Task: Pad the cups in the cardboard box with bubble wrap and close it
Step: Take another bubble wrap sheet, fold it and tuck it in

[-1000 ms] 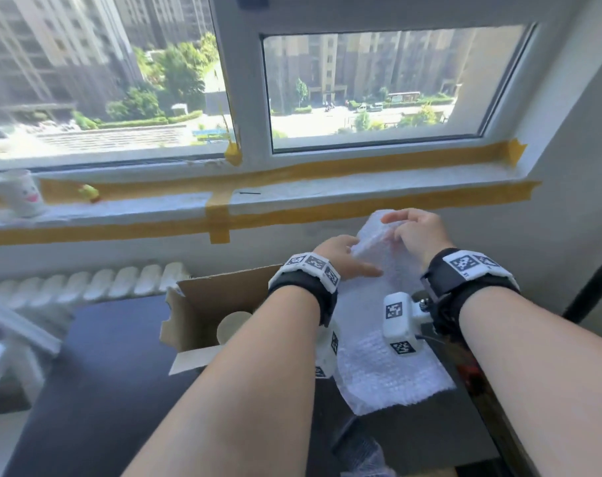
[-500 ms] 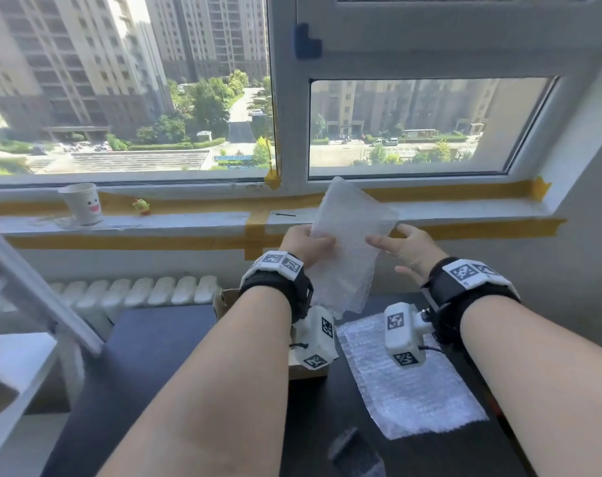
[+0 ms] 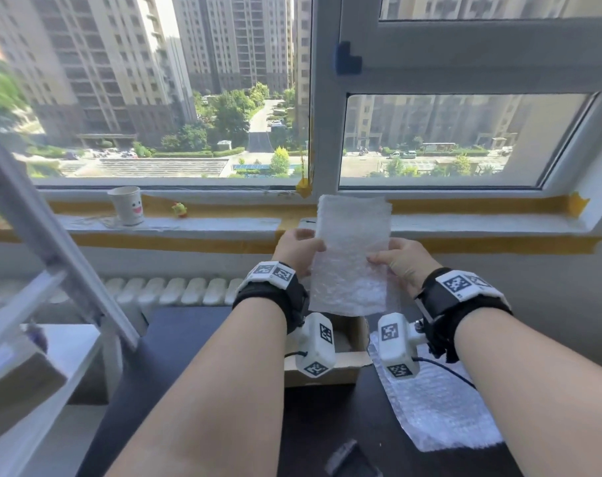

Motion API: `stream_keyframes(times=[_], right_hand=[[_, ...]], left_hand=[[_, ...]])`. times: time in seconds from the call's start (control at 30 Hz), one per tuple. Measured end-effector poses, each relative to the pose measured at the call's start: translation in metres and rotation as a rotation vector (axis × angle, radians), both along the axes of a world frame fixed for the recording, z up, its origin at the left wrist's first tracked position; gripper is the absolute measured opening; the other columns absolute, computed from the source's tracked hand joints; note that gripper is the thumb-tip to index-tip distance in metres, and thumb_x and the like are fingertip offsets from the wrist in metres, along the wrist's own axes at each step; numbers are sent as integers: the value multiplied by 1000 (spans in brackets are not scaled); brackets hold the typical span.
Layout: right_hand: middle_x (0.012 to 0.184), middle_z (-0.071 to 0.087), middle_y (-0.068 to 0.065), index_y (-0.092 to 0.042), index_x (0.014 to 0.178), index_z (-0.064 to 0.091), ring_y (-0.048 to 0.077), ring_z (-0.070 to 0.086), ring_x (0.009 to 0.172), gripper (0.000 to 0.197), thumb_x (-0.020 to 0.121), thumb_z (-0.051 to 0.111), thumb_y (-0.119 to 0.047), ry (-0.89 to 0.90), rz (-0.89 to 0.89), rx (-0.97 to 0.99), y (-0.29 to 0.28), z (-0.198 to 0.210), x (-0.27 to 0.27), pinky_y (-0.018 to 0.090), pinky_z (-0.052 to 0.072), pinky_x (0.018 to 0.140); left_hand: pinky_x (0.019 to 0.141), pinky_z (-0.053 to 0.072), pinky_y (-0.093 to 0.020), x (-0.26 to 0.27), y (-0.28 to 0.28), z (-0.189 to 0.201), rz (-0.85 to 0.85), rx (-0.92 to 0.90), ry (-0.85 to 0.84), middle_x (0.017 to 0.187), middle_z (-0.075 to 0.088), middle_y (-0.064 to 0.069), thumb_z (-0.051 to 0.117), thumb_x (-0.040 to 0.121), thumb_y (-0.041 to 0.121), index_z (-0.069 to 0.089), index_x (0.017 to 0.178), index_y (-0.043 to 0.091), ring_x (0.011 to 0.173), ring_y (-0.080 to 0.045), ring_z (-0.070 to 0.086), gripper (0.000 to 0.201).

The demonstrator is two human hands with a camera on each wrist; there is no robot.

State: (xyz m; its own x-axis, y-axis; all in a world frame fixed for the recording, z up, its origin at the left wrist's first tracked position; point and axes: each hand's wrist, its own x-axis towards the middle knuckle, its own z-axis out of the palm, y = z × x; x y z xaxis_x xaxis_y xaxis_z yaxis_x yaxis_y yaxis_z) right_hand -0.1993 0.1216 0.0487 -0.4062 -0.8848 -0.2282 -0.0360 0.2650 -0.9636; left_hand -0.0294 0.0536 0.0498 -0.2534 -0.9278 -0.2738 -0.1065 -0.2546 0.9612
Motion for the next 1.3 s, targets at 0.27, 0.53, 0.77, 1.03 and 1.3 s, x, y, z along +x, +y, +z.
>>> stream_keyframes(times=[0.27, 0.53, 0.77, 1.03, 1.3], right_hand=[[137, 48, -1, -32, 140, 48, 18, 53, 112, 59, 90, 59, -2, 157, 58, -147, -6, -4, 36, 34, 47, 98], [67, 53, -10, -26, 127, 62, 13, 43, 62, 61, 81, 60, 13, 226, 245, 15, -2, -10, 60, 22, 43, 64], [110, 63, 9, -11, 117, 67, 21, 57, 93, 46, 76, 71, 7, 378, 188, 81, -4, -17, 85, 29, 47, 81], [85, 57, 1, -21, 81, 57, 19, 55, 79, 12, 84, 66, -14, 213, 129, 43, -8, -16, 84, 33, 45, 72], [90, 65, 10, -12, 77, 62, 25, 63, 85, 14, 76, 72, -3, 384, 227, 199, -11, -17, 89, 41, 57, 82]], left_hand=[[77, 55, -47, 40, -2, -12, -17, -64, -95, 104, 66, -11, 53, 83, -7, 73, 69, 28, 82, -29, 56, 42], [102, 48, -40, 76, 4, -11, -134, -69, -267, 136, 54, -7, 70, 72, -12, 63, 129, 22, 122, -30, 55, 67], [97, 50, -34, 90, 1, -24, -100, -144, -439, 120, 66, -6, 84, 69, 4, 71, 112, 16, 111, -24, 62, 47], [98, 49, -41, 97, -9, -27, -263, -4, -293, 115, 66, -10, 83, 63, 28, 63, 110, 9, 106, -24, 63, 55], [94, 53, -52, 101, -17, -33, -242, -80, -295, 106, 71, -15, 79, 72, 11, 71, 93, 8, 101, -33, 67, 23]])
